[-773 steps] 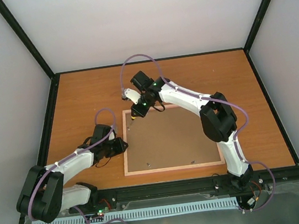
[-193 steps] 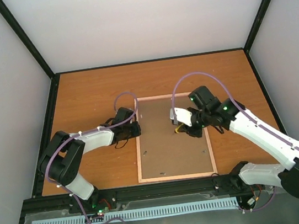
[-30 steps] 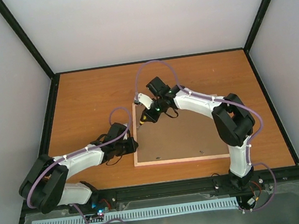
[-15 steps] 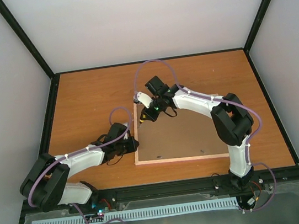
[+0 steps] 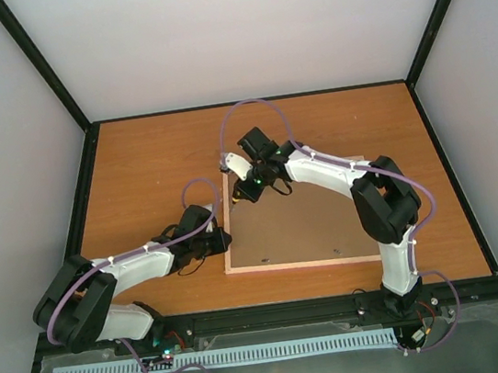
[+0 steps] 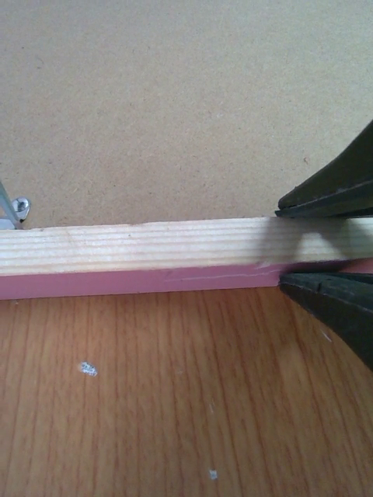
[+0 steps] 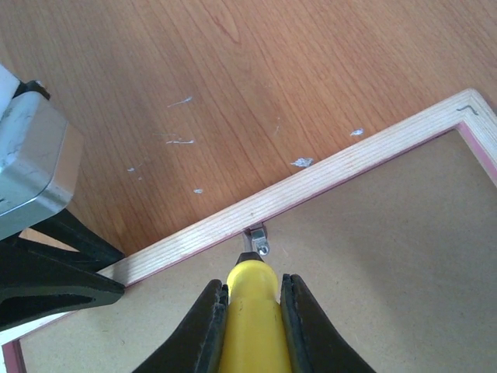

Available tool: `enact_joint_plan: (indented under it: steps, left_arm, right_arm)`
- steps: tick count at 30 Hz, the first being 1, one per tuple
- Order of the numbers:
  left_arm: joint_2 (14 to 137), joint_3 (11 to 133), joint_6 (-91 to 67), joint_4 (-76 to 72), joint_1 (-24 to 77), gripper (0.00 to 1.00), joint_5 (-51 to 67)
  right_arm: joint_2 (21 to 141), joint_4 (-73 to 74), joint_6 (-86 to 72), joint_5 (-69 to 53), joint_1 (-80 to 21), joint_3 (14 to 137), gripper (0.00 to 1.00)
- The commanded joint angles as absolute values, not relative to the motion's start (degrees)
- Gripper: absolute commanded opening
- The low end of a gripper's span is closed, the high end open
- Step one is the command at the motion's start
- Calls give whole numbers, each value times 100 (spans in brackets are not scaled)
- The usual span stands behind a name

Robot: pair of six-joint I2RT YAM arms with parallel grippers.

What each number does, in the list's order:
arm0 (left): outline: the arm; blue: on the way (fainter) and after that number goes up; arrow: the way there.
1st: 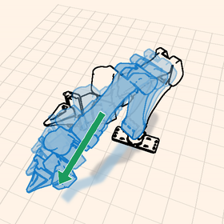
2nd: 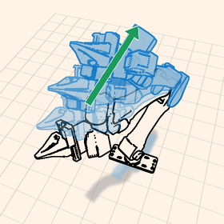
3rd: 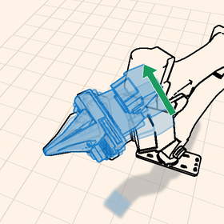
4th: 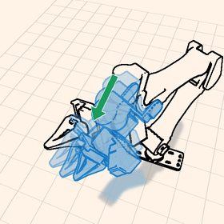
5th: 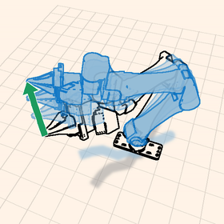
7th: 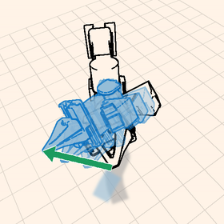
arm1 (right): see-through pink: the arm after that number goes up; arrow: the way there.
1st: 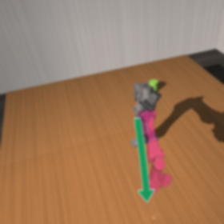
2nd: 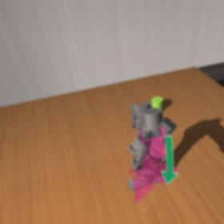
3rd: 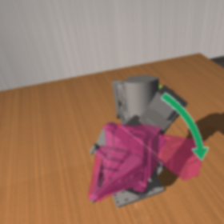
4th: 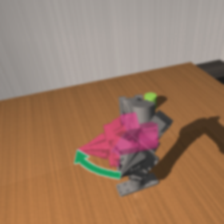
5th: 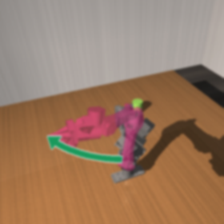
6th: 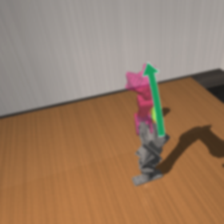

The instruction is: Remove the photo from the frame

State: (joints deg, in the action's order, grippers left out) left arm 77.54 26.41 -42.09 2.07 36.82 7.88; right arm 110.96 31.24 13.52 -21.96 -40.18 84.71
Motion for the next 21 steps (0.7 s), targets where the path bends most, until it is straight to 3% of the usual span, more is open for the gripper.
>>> enact_joint_plan:
  steps: [1,4,8,15,21]
  left_arm:
    - [7866,2446,-4355,351,3706,1,791]
    - [7853,2430,-4359,343,3709,1,778]
    - [7878,2421,-4368,321,3706,1,756]
    - [7876,2544,-4342,427,3707,1,717]
    - [7539,2584,-4275,591,3710,1,624]
  right_arm:
    - [11147,3195,1187,-1053,-4087,8598,3]
    - [10643,2825,1004,-297,-4122,8363,3]
    - [10214,2648,888,-289,-4131,8304,3]
    - [10020,2995,1275,-1426,-4123,8262,3]
    - [9209,3105,1660,-1603,-4008,7681,3]
